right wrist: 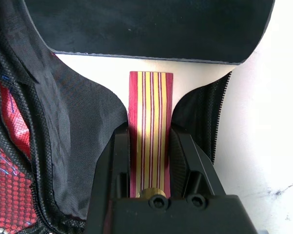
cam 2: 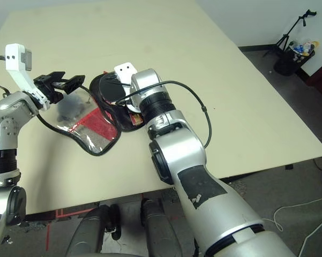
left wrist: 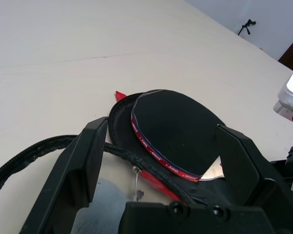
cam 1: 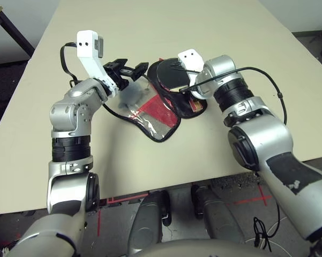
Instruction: Store the ping-pong paddle in its case and zip it.
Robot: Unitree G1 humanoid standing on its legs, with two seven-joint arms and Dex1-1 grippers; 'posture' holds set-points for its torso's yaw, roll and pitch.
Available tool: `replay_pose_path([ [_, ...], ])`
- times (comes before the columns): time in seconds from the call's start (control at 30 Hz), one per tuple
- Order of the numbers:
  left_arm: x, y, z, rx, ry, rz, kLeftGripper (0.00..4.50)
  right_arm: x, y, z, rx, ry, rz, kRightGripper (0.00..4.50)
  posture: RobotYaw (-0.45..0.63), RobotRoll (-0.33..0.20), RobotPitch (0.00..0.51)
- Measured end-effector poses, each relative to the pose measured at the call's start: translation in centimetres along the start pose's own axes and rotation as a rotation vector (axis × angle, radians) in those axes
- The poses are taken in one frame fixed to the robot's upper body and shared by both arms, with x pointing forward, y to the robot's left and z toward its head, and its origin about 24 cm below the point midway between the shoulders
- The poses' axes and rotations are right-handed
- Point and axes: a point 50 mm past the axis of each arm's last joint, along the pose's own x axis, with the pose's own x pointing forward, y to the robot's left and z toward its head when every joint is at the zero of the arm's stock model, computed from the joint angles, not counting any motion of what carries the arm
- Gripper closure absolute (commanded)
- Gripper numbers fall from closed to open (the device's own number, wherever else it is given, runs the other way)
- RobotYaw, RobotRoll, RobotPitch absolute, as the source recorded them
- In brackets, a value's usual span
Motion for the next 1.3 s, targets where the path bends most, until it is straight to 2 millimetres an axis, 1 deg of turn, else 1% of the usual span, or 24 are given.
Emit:
replay_pose_path([
  [0.53,0.0,0.0,0.0,0.001,-0.008,0.006,0.00,0.2,0.9,0.1,-0.034,-0.010,0.011,3.37,-0.02,0.000,0.185],
  [0.73,0.1,0.0,-0.1,-0.004,-0.006,0.008,0.00,0.4,2.0,0.0,-0.055,-0.018,0.054,3.37,-0.01,0.000,0.183],
  [0.9,0.0,0.1,-0.4,-0.008,0.002,0.017,0.00,0.7,1.6,-0.2,-0.050,-0.025,0.044,3.37,-0.01,0.000,0.178],
  [0.97,-0.1,0.1,-0.4,-0.009,0.001,0.018,0.00,0.7,1.4,-0.2,-0.048,-0.027,0.040,2.63,-0.01,0.000,0.178],
  [1.03,0.0,0.1,-0.4,-0.009,0.001,0.017,0.00,0.5,0.8,0.0,-0.037,-0.038,0.035,2.15,-0.01,0.000,0.168],
  [1.13,-0.1,0.1,-0.2,-0.006,-0.003,0.018,0.00,0.1,-0.9,0.3,-0.024,-0.080,0.043,1.21,-0.01,0.000,0.165],
  [1.17,-0.1,0.1,0.0,-0.002,-0.007,0.018,0.00,-0.3,-1.5,0.8,-0.035,-0.128,0.061,0.94,-0.01,0.000,0.164],
  [1.23,-0.1,0.3,0.7,0.015,-0.023,0.019,0.00,-1.2,-2.9,1.7,-0.066,-0.220,0.084,0.24,0.00,0.000,0.161],
  [1.27,-0.2,0.5,1.1,0.029,-0.033,0.019,0.00,-1.7,-3.6,2.1,-0.082,-0.269,0.103,0.02,0.00,0.000,0.160],
  [1.3,-0.4,0.8,1.6,0.046,-0.043,0.023,0.00,-2.3,-4.3,2.5,-0.096,-0.321,0.121,0.02,0.01,0.000,0.160],
])
